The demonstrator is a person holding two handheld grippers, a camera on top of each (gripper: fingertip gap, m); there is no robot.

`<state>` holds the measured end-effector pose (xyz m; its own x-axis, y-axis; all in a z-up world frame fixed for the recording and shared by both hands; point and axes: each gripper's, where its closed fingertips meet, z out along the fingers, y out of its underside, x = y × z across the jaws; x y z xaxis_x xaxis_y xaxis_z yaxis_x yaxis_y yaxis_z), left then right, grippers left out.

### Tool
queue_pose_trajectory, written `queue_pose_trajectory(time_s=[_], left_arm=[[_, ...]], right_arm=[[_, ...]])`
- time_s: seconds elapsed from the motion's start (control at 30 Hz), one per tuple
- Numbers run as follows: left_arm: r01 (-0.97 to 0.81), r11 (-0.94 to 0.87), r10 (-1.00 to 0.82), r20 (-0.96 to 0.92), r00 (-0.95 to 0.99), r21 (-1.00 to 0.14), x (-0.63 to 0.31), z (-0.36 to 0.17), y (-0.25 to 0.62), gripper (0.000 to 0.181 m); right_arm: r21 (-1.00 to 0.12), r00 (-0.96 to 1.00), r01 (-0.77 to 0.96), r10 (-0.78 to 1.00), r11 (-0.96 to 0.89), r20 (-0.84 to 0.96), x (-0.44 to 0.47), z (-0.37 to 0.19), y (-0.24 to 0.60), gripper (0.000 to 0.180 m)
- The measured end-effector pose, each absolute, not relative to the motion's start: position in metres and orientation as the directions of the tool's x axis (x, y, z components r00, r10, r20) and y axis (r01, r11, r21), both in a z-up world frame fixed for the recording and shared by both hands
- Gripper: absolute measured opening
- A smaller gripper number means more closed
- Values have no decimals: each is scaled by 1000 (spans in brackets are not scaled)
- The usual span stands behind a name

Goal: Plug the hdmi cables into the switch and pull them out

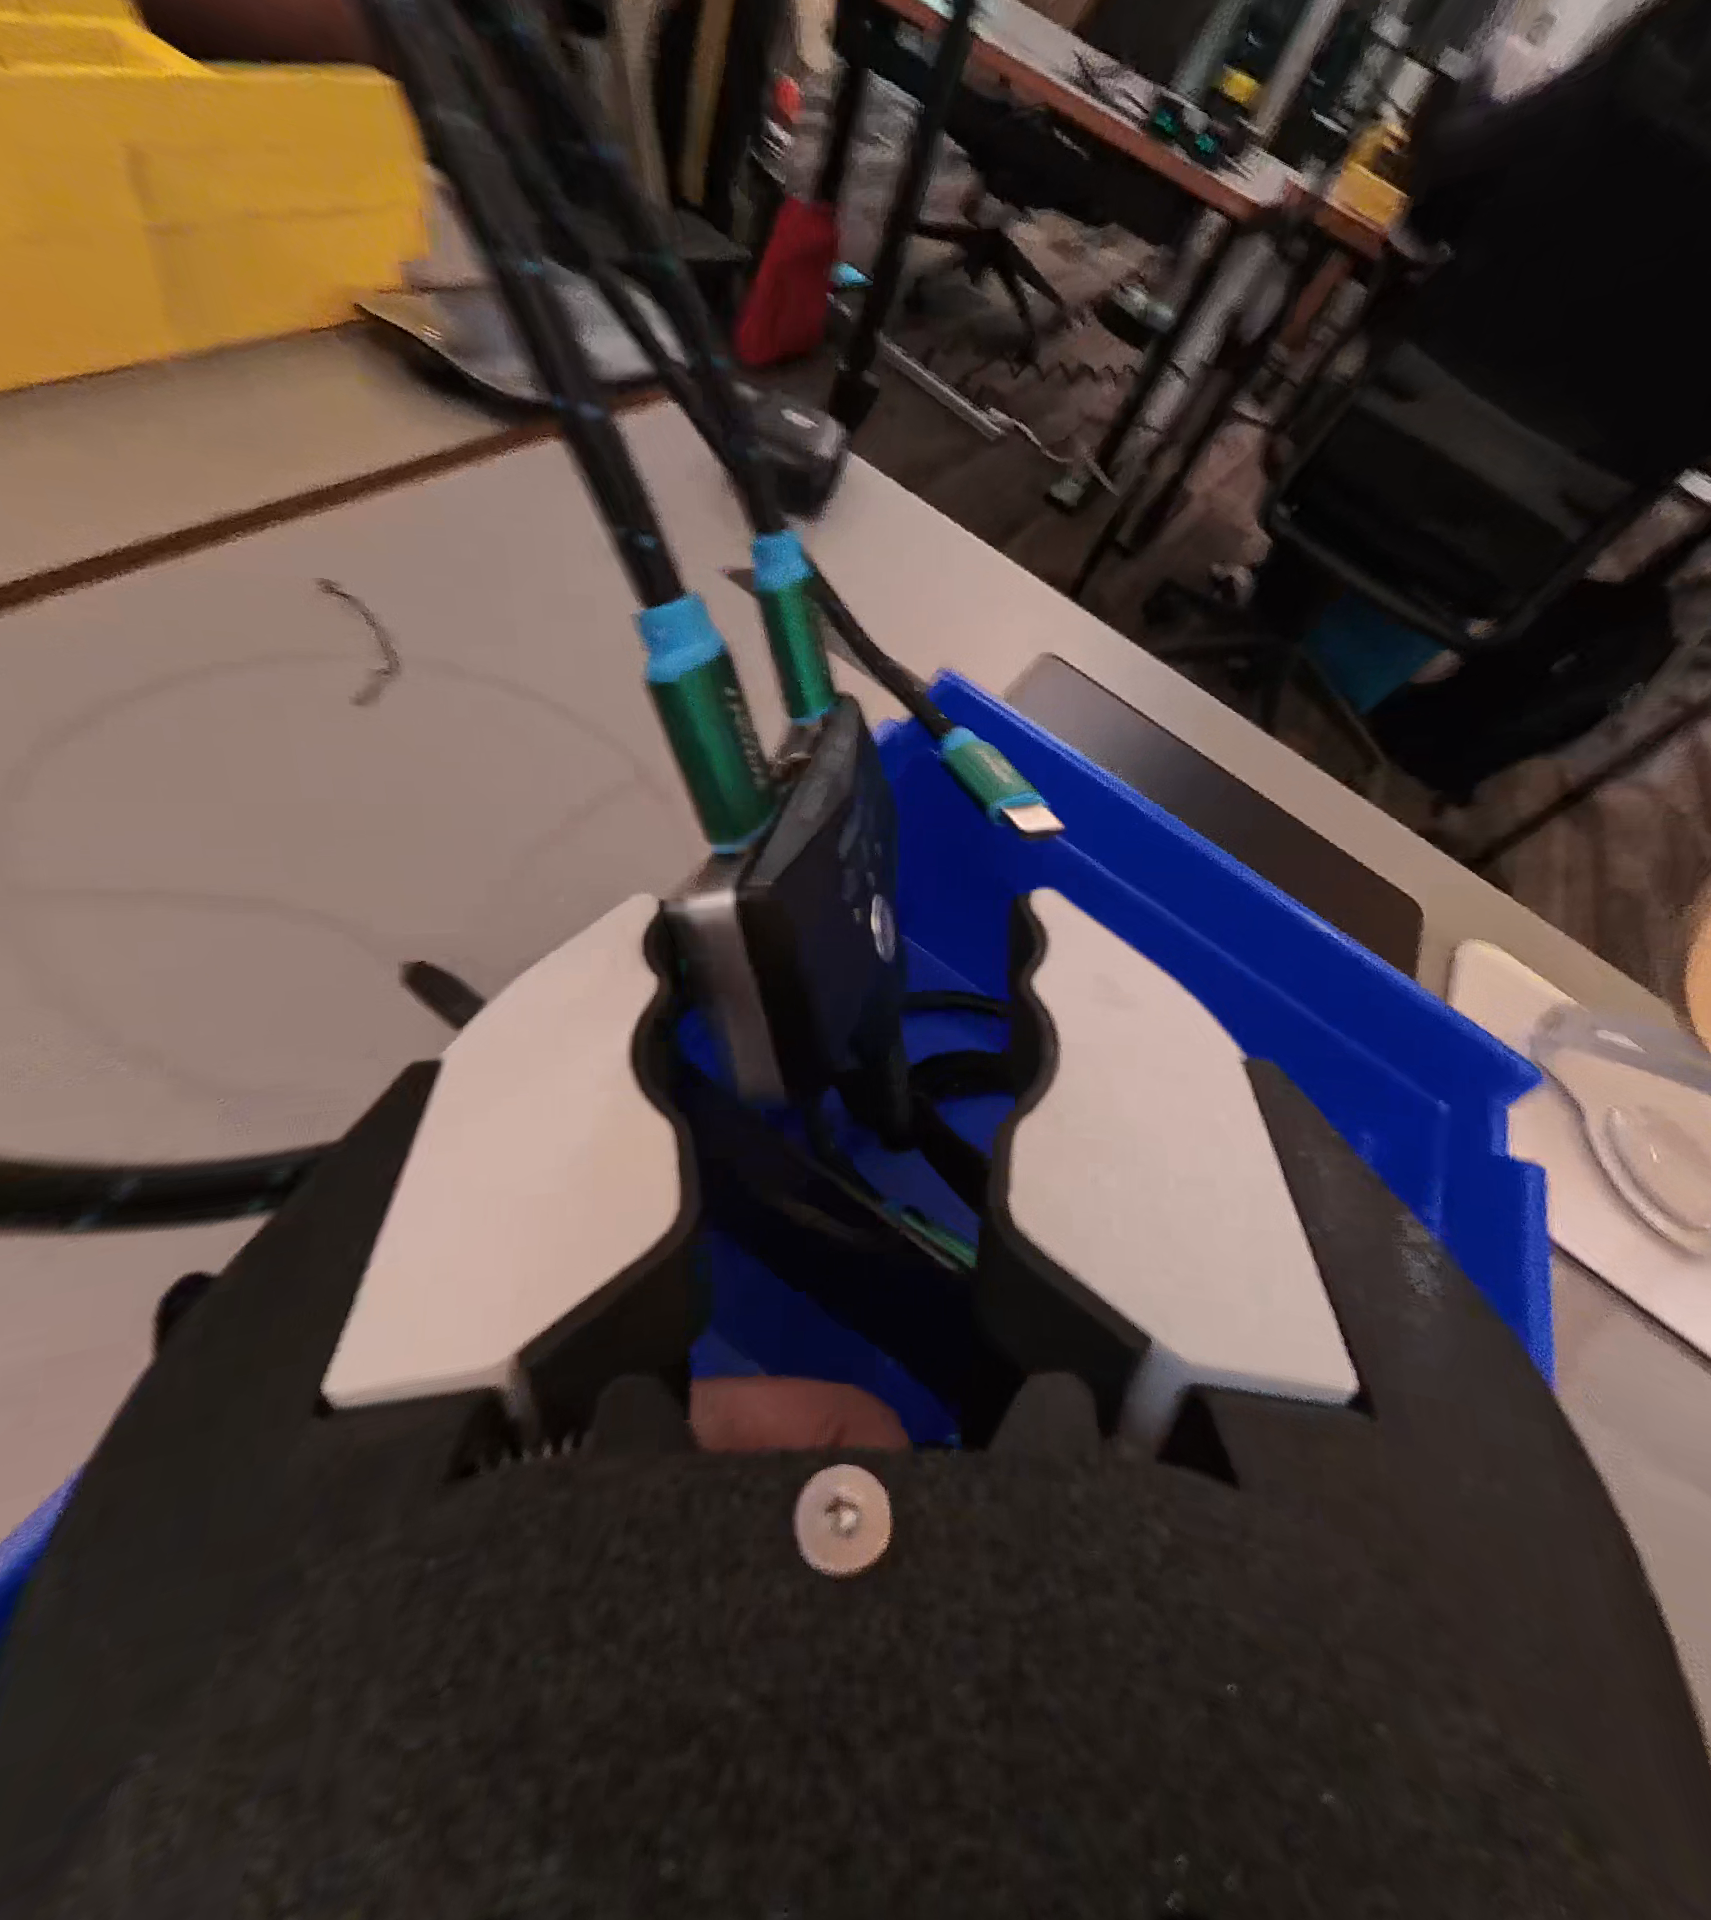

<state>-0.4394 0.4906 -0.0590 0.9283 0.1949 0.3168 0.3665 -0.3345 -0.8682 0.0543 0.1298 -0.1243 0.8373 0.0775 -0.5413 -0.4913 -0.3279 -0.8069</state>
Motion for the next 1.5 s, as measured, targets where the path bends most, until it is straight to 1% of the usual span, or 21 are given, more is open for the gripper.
queue_pose_trajectory(time_s=[0.03, 0.07, 0.13, 0.27, 0.33, 0.43, 0.53, 0.63, 0.73, 0.8, 0.87, 0.9, 0.97, 1.03, 1.1, 1.2, 1.27, 1.33, 1.37, 1.43, 1.5], left_arm=[[375, -354, 168, 337, 927, -856, -437, -61, 492, 59], [390, -366, 154, 358, 921, -845, -438, -62, 492, 53], [425, -372, 90, 423, 902, -825, -438, -60, 492, 22], [376, -424, -21, 423, 906, -824, -433, -54, 494, 21], [318, -387, -111, 386, 916, -866, -425, -33, 491, 21], [170, -260, -251, 236, 939, -951, -408, 21, 480, 21], [28, -85, -384, 59, 922, -996, -383, 94, 460, 21], [-66, 73, -478, -93, 873, -995, -356, 169, 438, 21], [-108, 196, -565, -203, 800, -975, -327, 236, 409, 21], [-130, 249, -655, -265, 708, -960, -304, 266, 385, 21], [-157, 273, -756, -313, 575, -949, -279, 277, 360, 21], [-174, 265, -802, -317, 505, -948, -268, 274, 350, 21], [-212, 196, -902, -261, 345, -957, -244, 255, 333, 21], [-271, 108, -973, -158, 167, -956, -223, 221, 318, 21], [-344, 47, -999, -39, -30, -938, -205, 179, 298, 21], [-437, 42, -938, 116, -327, -899, -184, 116, 261, 21], [-511, 32, -862, 235, -448, -859, -173, 79, 240, 20], [-575, 49, -776, 332, -537, -816, -164, 51, 222, 21], [-597, 59, -739, 367, -565, -800, -159, 40, 216, 20], [-605, 58, -684, 410, -603, -794, -146, 29, 209, 20], [-595, 27, -640, 444, -627, -803, -134, 28, 209, 20]], right_arm=[[-805, 835, -492, 82, -332, -545, 53, -125, 130, 51], [-802, 832, -493, 86, -336, -548, 51, -125, 130, 51], [-799, 828, -494, 95, -342, -552, 49, -125, 130, 51], [-799, 824, -495, 108, -342, -556, 45, -122, 130, 51], [-797, 819, -498, 116, -341, -562, 42, -120, 130, 51], [-800, 820, -493, 126, -341, -558, 38, -118, 130, 51], [-811, 828, -476, 136, -341, -544, 34, -117, 129, 51], [-812, 829, -472, 140, -342, -541, 32, -116, 129, 51], [-815, 830, -467, 148, -343, -538, 28, -115, 129, 51], [-822, 836, -456, 155, -341, -527, 26, -113, 128, 51], [-837, 842, -439, 174, -326, -510, 23, -107, 127, 51], [-848, 848, -428, 187, -312, -497, 21, -103, 126, 51], [-876, 864, -392, 213, -283, -455, 19, -94, 126, 52], [-910, 887, -334, 244, -244, -391, 17, -84, 126, 52], [-940, 898, -278, 294, -198, -327, 12, -70, 127, 53], [-958, 874, -252, 394, -133, -285, 0, -39, 131, 54], [-967, 858, -239, 447, -88, -253, -7, -17, 136, 54], [-977, 847, -206, 490, -53, -206, -14, -3, 141, 56], [-981, 833, -190, 521, -50, -188, -20, 0, 143, 61], [-978, 823, -173, 528, -119, -210, -29, -7, 150, 72], [-977, 816, -134, 542, -165, -203, -42, -16, 154, 71]])
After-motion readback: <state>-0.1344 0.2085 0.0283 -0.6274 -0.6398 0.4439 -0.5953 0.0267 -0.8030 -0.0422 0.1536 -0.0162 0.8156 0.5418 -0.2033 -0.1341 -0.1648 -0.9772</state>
